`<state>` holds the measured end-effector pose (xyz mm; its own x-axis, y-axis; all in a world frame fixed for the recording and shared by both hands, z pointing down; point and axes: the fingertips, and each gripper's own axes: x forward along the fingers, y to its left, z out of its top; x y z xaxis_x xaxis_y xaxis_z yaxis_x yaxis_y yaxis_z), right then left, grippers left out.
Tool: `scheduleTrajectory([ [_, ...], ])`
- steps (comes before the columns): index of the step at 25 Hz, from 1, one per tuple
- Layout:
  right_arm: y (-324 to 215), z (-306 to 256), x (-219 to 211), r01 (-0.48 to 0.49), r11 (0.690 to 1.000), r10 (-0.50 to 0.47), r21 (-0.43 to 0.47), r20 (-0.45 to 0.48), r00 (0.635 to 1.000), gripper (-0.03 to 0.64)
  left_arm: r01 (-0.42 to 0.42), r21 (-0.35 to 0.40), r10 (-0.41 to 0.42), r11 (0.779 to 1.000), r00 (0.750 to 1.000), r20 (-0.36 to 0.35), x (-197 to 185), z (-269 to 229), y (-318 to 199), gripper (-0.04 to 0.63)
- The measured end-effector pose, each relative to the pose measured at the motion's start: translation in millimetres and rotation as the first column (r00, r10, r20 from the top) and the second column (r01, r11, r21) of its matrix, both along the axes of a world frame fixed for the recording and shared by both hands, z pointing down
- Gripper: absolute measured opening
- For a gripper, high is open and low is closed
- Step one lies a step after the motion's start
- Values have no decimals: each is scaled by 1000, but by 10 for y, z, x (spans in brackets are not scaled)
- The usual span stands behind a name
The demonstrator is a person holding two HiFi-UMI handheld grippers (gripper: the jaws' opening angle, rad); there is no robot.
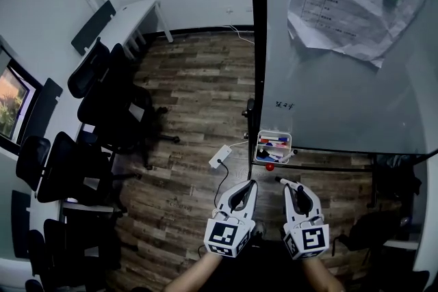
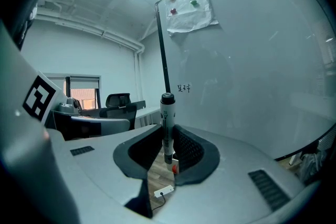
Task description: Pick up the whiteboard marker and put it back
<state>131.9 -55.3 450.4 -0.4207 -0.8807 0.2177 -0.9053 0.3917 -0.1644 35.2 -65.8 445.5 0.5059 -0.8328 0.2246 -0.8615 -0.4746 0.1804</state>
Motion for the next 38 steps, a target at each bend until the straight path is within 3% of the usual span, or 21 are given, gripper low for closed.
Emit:
scheduleTrajectory([
  [38,-745,587,-323,1,990,-4,-138,-22,1000,75,-4,-124,2,992,1000,-11,-279,474,-639,6],
])
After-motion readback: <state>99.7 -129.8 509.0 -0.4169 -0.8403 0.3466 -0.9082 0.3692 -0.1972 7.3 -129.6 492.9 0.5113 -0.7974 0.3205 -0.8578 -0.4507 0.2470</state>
